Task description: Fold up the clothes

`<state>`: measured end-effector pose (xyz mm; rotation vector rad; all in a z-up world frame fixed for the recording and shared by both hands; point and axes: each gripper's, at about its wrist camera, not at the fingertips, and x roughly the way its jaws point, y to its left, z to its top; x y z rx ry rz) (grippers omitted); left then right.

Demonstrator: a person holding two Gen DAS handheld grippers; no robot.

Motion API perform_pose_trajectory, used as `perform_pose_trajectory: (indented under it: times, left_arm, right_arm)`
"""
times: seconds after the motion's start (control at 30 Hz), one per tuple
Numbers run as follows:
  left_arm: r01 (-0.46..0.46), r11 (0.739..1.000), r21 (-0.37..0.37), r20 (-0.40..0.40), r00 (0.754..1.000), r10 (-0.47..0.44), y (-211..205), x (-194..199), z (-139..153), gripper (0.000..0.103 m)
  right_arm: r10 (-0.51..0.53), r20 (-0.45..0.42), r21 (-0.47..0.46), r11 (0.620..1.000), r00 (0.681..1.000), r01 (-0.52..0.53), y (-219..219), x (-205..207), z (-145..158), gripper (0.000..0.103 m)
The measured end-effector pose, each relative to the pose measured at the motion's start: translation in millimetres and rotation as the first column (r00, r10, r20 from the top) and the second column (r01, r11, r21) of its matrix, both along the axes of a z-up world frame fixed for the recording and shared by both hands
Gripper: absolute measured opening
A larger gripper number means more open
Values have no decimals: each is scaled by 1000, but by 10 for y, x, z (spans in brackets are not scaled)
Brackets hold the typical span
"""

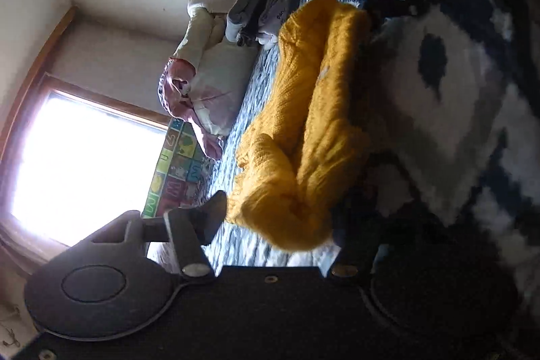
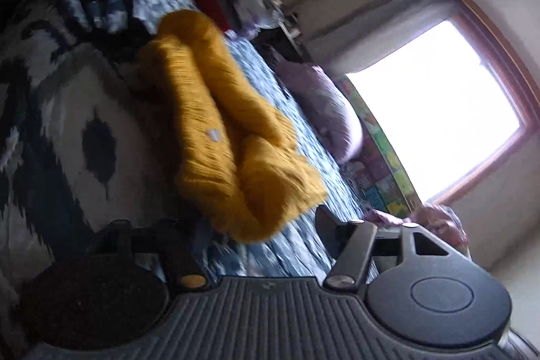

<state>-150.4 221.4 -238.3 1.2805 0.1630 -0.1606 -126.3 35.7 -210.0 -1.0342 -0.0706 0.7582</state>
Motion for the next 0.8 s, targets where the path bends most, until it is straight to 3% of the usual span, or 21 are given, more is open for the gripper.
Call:
perform_pose_trajectory:
  times: [0.17,0.23,0.47,0.6,0.7,0.77,0.8]
  left_arm:
    - [-21,998,-51,-18,1000,20,-59,7,43,35]
    - [-33,998,-51,-28,999,31,-96,-42,79,31]
    - [-24,995,-92,-64,998,19,-208,-485,440,32]
    - [-26,979,-201,-84,996,9,-221,-702,812,34]
    - [-45,937,-346,-98,995,12,-143,-661,1151,38]
    - [-69,870,-489,-111,994,17,-21,-528,1381,38]
    - [-79,823,-563,-117,993,16,53,-435,1467,38]
  right_arm:
    - [18,-79,20,1000,997,-17,53,82,37,30]
    - [21,-109,32,999,994,-18,50,61,112,29]
    - [32,-171,56,998,985,-22,-100,-326,437,28]
    - [44,-189,111,993,981,-24,-254,-520,753,28]
    - [54,-217,183,983,975,-14,-351,-476,1036,28]
    - [54,-256,260,966,965,15,-385,-312,1225,30]
    - [55,-291,312,949,955,40,-405,-196,1312,30]
